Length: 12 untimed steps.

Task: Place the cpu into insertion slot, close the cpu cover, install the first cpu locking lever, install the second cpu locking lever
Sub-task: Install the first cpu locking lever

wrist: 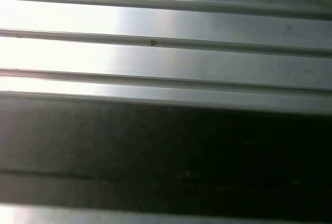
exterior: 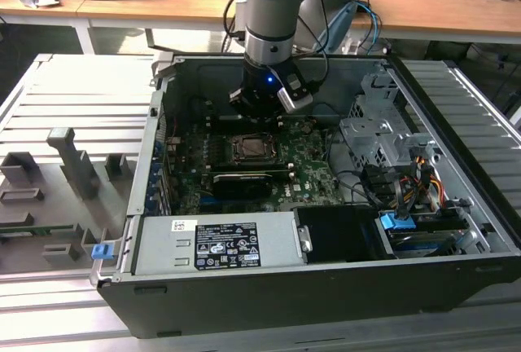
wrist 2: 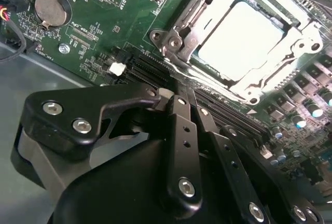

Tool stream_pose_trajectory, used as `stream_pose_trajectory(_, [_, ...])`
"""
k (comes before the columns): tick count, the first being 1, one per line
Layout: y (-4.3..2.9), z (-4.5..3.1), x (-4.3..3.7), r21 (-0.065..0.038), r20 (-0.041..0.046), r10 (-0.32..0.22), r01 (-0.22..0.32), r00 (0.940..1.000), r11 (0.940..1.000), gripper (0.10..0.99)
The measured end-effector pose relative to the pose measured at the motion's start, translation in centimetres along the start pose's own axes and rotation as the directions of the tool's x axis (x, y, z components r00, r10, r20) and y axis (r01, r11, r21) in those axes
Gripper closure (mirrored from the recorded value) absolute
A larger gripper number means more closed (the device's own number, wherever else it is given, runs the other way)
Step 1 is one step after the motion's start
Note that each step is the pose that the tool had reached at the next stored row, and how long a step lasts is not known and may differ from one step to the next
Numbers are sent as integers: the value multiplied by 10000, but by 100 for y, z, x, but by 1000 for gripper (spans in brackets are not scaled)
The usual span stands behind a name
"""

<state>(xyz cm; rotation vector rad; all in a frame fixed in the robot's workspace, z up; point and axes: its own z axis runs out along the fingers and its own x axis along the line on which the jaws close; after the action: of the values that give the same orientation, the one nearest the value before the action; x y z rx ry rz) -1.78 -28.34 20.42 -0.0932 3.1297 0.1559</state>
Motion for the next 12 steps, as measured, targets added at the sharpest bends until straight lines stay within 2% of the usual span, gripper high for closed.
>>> stream_pose_trajectory(4, [-1, 0, -9, 3, -1, 1, -1, 10000, 10000, 980])
stream_pose_trajectory(5, [1, -22, -5, 3, 0, -1, 1, 10000, 10000, 980])
stream_pose_trajectory(6, [12, -106, 23, -1, 13, -1, 1, 10000, 10000, 980])
stream_pose_trajectory(7, [14, -123, 32, -6, 18, -2, 2, 10000, 10000, 980])
stream_pose_trajectory(12, [29, -126, 62, -42, 22, -2, 2, 10000, 10000, 980])
